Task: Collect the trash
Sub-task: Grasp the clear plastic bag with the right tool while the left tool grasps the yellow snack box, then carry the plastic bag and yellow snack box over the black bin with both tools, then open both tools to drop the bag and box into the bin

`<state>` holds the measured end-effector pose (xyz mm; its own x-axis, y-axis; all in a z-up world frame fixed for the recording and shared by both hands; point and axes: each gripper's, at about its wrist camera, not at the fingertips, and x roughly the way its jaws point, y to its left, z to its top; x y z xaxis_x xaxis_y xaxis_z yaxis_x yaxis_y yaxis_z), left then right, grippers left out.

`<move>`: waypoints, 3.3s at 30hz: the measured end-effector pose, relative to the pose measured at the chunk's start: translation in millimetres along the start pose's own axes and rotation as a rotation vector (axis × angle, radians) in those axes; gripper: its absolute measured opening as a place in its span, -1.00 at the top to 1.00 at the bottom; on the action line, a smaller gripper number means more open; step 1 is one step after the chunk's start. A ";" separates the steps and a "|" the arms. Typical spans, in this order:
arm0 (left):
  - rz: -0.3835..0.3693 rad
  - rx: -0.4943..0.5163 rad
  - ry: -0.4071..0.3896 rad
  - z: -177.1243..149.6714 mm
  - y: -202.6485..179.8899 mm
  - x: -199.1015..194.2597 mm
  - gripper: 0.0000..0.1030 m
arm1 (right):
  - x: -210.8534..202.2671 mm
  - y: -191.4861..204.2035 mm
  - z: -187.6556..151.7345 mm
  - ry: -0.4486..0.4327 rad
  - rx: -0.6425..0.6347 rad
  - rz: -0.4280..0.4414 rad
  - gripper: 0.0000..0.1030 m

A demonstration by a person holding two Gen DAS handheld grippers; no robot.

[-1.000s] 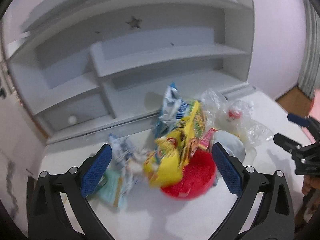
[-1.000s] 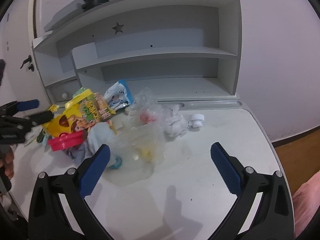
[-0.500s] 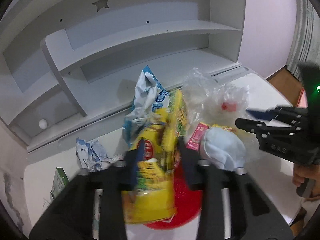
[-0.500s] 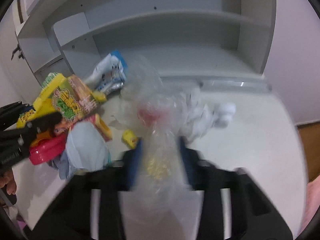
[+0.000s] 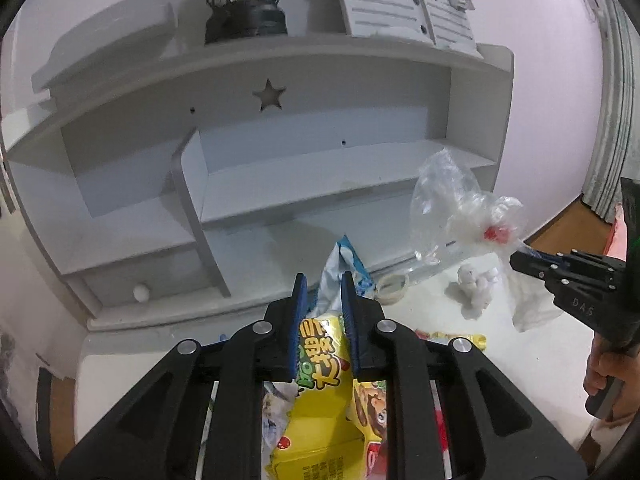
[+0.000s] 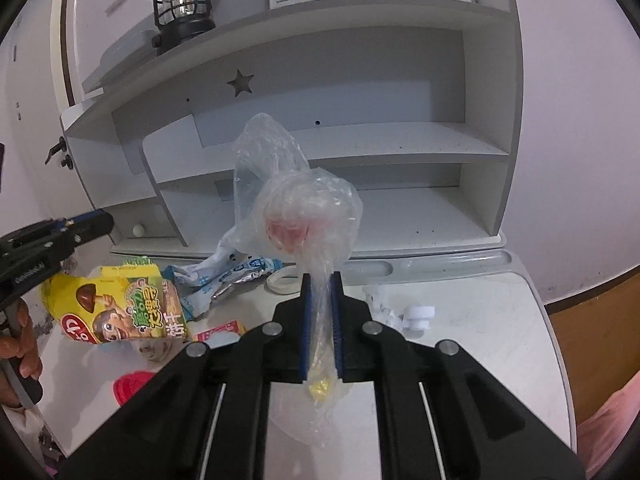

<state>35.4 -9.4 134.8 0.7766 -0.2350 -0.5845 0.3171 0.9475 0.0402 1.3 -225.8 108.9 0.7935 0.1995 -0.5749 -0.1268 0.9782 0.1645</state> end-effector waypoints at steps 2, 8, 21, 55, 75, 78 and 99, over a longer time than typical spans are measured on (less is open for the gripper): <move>-0.007 -0.008 0.018 -3.5 1.8 4.4 0.69 | -0.2 0.7 -6.1 0.011 -0.008 0.002 0.82; -0.010 -0.031 0.023 -7.8 4.9 1.9 0.69 | 1.1 1.6 -22.4 0.038 -0.004 0.014 0.82; -0.033 0.133 0.166 -53.6 -18.5 0.6 -0.48 | 1.7 0.4 -48.0 0.073 0.005 -0.001 0.82; -0.085 0.096 0.092 -46.7 -29.8 -24.4 0.94 | -42.1 -14.5 -63.8 0.005 0.031 -0.028 0.82; -0.918 0.663 0.346 -127.2 -499.2 -14.9 0.94 | -284.6 -274.4 -250.7 0.190 0.386 -0.506 0.82; -0.926 0.726 0.608 -205.8 -555.8 40.4 0.94 | -258.4 -314.4 -328.3 0.329 0.497 -0.497 0.82; -0.759 0.552 0.796 -295.1 -579.7 154.1 -0.84 | -180.1 -356.3 -497.2 0.535 0.724 -0.463 -0.65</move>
<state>-189.4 -530.9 -217.7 -0.1916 -0.3058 -0.9326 0.8813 0.3646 -0.3006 -392.3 -581.6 -244.7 0.2796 -0.0173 -0.9599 0.6585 0.7310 0.1786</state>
